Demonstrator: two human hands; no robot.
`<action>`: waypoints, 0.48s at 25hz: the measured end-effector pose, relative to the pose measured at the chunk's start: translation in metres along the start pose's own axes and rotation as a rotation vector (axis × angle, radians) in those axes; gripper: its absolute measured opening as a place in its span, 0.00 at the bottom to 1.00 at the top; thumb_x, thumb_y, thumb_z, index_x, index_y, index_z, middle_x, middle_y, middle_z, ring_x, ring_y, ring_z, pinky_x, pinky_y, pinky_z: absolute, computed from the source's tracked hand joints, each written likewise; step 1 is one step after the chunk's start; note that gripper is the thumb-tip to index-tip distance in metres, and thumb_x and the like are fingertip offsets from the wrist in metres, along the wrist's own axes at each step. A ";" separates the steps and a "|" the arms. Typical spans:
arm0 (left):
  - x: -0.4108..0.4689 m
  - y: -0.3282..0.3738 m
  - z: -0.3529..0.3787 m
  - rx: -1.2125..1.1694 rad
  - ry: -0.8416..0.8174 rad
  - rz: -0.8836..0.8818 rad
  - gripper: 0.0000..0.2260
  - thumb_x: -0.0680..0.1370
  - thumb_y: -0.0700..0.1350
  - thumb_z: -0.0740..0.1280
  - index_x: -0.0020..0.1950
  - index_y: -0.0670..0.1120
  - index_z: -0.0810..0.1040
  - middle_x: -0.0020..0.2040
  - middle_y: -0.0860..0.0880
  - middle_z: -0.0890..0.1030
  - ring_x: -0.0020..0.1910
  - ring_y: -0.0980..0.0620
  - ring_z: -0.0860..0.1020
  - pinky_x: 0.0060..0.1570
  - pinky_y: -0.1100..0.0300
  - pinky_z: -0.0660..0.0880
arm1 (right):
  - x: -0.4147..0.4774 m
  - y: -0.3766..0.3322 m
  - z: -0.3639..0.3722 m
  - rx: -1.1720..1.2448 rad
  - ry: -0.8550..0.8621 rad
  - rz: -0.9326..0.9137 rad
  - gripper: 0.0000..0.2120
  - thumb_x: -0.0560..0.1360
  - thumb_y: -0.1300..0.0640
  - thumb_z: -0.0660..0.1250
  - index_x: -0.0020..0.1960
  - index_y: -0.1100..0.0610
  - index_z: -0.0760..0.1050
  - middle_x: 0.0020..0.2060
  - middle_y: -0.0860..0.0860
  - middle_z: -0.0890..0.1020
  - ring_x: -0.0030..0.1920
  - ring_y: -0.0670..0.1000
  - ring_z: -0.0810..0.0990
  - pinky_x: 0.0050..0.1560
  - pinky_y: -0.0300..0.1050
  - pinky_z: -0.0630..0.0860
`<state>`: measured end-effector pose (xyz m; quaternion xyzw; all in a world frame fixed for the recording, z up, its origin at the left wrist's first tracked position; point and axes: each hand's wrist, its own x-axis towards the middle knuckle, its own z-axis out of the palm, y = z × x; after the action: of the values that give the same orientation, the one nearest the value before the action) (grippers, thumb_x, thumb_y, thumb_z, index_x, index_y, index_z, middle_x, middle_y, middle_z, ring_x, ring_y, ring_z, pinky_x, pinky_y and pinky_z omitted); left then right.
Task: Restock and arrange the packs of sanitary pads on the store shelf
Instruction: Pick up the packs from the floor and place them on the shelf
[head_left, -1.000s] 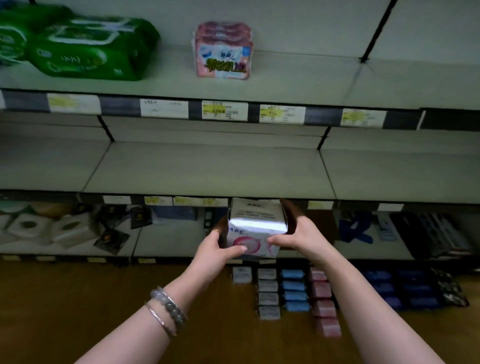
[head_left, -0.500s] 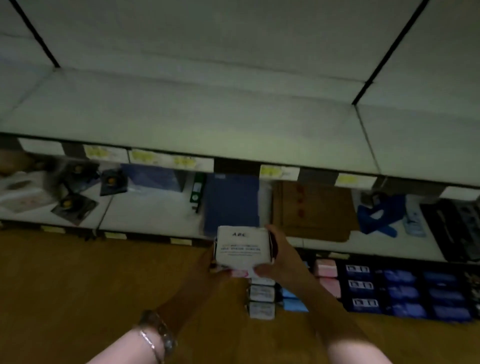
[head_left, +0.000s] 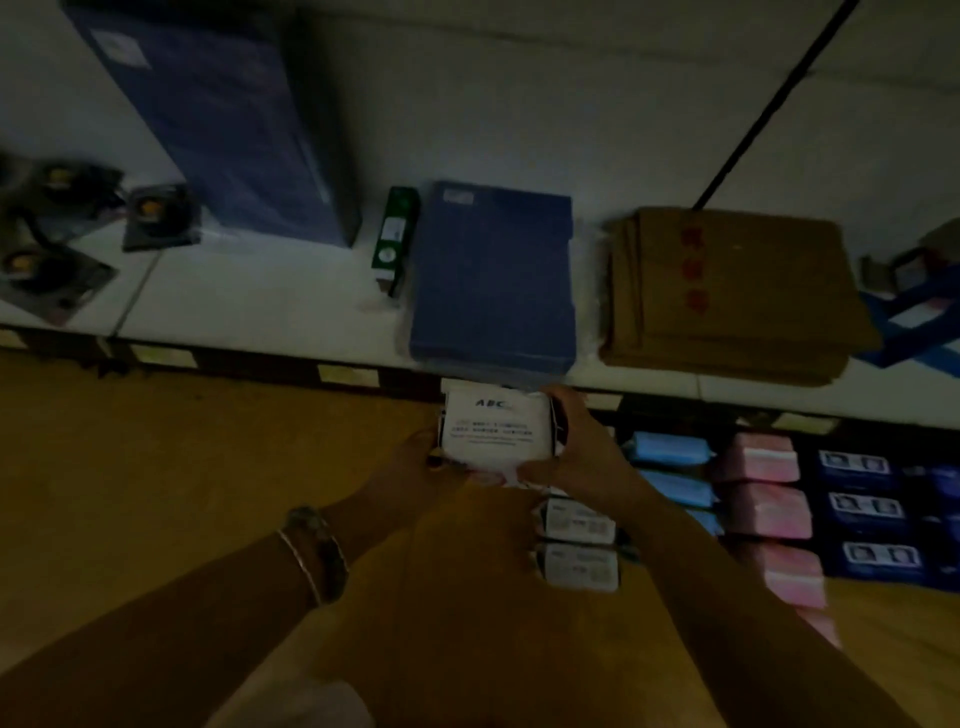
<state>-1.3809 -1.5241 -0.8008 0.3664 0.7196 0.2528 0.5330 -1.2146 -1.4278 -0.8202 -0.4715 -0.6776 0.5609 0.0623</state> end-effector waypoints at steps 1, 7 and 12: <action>0.013 -0.019 0.006 0.063 -0.037 -0.013 0.22 0.76 0.43 0.67 0.68 0.48 0.67 0.60 0.55 0.72 0.59 0.55 0.73 0.52 0.71 0.66 | 0.007 0.019 0.007 -0.069 -0.013 0.008 0.41 0.65 0.67 0.76 0.71 0.56 0.57 0.65 0.52 0.68 0.61 0.45 0.67 0.53 0.31 0.66; 0.065 -0.096 0.035 0.207 -0.213 -0.078 0.24 0.77 0.39 0.65 0.72 0.45 0.63 0.69 0.45 0.69 0.67 0.48 0.69 0.58 0.66 0.65 | 0.041 0.094 0.051 -0.495 -0.147 -0.054 0.42 0.66 0.57 0.76 0.71 0.62 0.54 0.66 0.57 0.61 0.63 0.51 0.65 0.61 0.37 0.64; 0.080 -0.125 0.049 0.111 -0.223 -0.253 0.20 0.78 0.36 0.62 0.70 0.41 0.65 0.68 0.42 0.69 0.59 0.43 0.72 0.54 0.59 0.71 | 0.056 0.129 0.078 -0.754 -0.213 -0.087 0.44 0.66 0.47 0.76 0.70 0.62 0.55 0.67 0.58 0.63 0.65 0.57 0.68 0.65 0.51 0.68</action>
<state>-1.3797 -1.5368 -0.9564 0.3278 0.7091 0.1014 0.6160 -1.2197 -1.4524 -0.9795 -0.3713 -0.8582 0.3152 -0.1621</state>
